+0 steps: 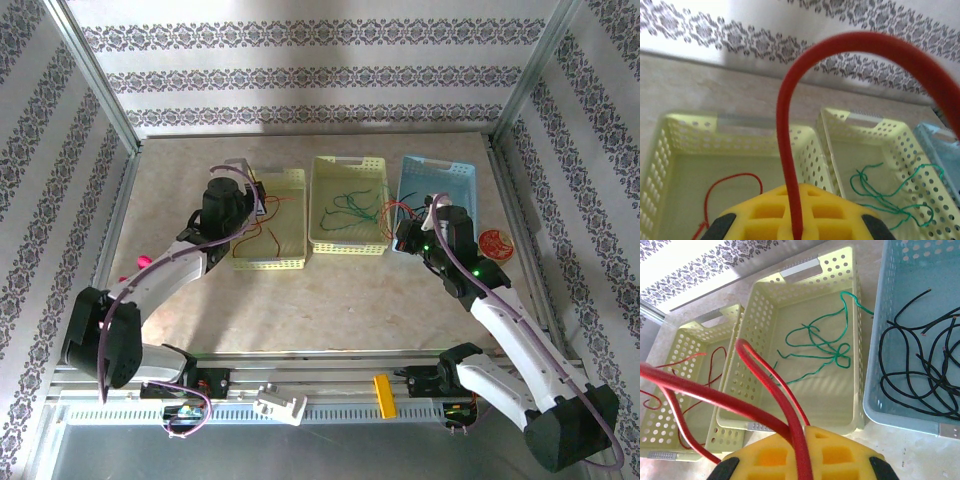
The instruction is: Untangle the cables
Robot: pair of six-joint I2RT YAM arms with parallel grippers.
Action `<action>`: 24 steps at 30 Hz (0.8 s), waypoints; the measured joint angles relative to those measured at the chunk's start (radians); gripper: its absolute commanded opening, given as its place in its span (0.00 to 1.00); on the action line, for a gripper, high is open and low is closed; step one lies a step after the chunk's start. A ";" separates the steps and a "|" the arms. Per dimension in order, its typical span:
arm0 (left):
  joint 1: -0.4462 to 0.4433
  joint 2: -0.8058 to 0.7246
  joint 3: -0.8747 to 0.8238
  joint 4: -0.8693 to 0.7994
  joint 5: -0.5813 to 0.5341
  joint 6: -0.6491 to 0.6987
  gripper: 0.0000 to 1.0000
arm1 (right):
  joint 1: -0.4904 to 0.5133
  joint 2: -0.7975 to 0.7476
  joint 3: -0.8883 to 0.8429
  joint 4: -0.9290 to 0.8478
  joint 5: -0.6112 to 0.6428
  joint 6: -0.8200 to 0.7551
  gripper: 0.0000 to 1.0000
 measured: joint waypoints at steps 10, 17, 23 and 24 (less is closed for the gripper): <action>-0.034 0.137 0.010 -0.066 -0.012 -0.054 0.74 | 0.019 0.023 0.000 0.000 -0.016 -0.003 0.00; -0.146 0.134 0.080 -0.166 -0.183 0.061 0.96 | 0.063 0.076 0.019 0.000 -0.032 -0.014 0.00; -0.121 -0.018 0.074 -0.254 -0.363 0.003 0.97 | 0.111 0.107 0.042 0.000 -0.037 -0.039 0.00; -0.099 -0.048 0.065 -0.266 -0.371 -0.019 0.97 | 0.115 0.115 0.047 0.000 -0.043 -0.042 0.00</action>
